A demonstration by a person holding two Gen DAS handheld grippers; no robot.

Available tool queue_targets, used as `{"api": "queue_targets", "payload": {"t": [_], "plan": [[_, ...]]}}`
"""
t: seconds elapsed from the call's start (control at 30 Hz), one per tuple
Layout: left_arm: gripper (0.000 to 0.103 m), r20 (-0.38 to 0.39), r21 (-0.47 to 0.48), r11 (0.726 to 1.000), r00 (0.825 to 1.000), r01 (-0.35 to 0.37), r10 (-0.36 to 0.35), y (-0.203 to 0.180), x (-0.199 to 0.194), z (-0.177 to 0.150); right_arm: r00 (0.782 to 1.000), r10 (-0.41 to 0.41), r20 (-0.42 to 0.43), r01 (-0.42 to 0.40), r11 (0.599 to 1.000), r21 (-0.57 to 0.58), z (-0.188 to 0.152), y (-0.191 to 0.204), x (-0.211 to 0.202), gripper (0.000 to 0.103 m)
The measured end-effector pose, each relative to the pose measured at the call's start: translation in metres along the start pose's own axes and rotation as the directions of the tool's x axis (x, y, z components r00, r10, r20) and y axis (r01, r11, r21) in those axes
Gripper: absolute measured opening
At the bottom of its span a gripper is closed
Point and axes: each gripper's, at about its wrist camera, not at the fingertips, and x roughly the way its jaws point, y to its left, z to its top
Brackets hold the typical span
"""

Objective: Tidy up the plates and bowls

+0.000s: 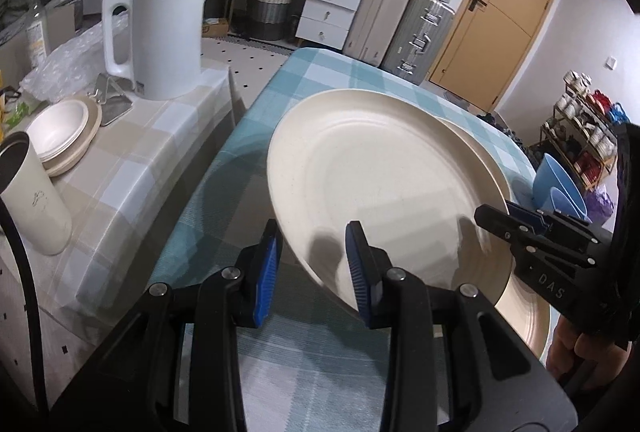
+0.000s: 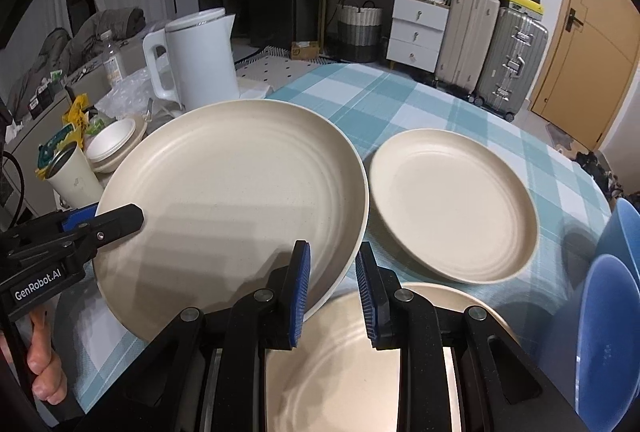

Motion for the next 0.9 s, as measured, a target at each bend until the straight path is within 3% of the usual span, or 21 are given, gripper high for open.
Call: {"api": "queue_targets", "payload": {"t": [0.9], "plan": [[0.03, -0.017, 0.197, 0.975, 0.995, 0.1, -0.098, -0.1, -0.031, -0.026, 0.991, -0.108, 0.076, 0.096, 0.985, 0.145, -0.058, -0.058, -0.081, 0.024]]}}
